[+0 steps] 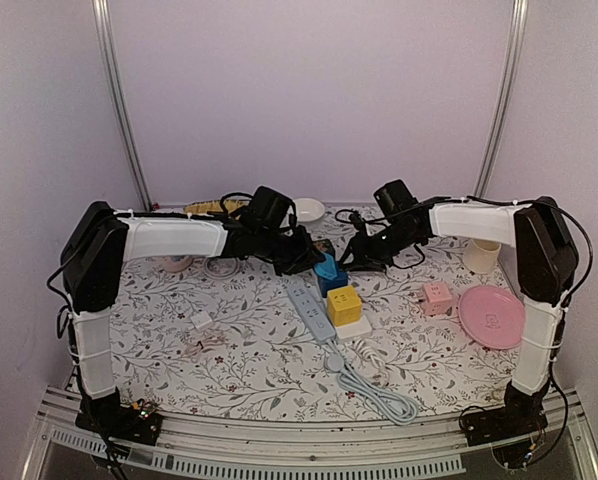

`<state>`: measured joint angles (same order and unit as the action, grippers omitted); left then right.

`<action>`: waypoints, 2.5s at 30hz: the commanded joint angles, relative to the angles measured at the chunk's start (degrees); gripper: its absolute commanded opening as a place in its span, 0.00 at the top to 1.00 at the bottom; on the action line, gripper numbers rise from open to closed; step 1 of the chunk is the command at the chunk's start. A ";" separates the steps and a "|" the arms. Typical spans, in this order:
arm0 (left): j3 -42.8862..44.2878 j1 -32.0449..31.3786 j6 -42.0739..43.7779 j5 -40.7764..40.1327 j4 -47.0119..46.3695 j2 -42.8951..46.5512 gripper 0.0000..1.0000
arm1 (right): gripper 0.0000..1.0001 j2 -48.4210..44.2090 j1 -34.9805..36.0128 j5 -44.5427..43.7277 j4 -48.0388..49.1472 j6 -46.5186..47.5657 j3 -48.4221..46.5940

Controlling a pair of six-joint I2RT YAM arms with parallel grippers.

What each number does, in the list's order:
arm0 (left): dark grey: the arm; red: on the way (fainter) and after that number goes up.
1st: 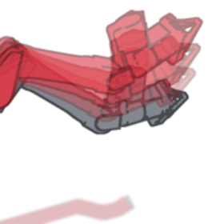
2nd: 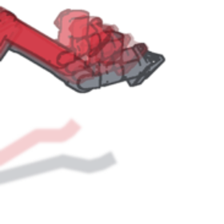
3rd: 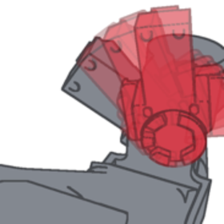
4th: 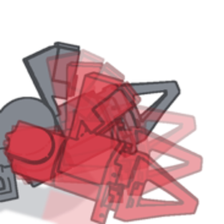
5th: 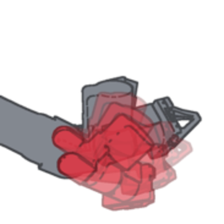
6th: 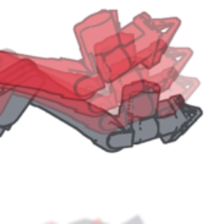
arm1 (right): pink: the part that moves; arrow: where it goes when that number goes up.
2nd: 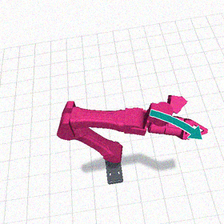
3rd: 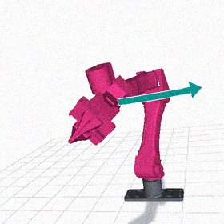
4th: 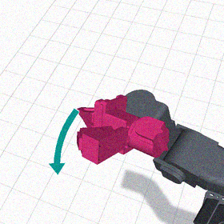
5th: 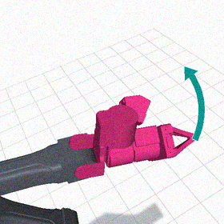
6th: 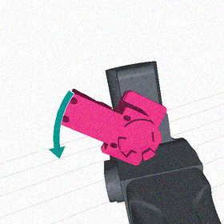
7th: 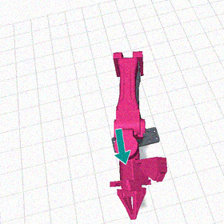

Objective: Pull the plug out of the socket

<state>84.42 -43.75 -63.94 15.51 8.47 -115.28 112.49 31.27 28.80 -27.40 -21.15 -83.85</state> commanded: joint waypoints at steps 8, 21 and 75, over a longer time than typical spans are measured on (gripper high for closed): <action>-0.05 -1.13 0.92 2.00 -2.15 2.06 1.00 | 0.64 3.43 1.78 -4.85 -1.43 0.58 -0.47; -4.93 -1.33 -3.60 5.33 -19.92 6.97 1.00 | 0.66 4.02 1.96 -6.69 -1.52 0.77 1.50; -13.28 -0.90 1.91 -22.66 30.82 11.55 0.73 | 0.42 -10.11 2.86 -14.81 -6.33 5.15 2.40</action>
<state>69.21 -44.47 -62.74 -6.90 38.37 -102.50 105.30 33.36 15.25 -32.80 -16.62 -83.05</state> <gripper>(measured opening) 0.236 0.562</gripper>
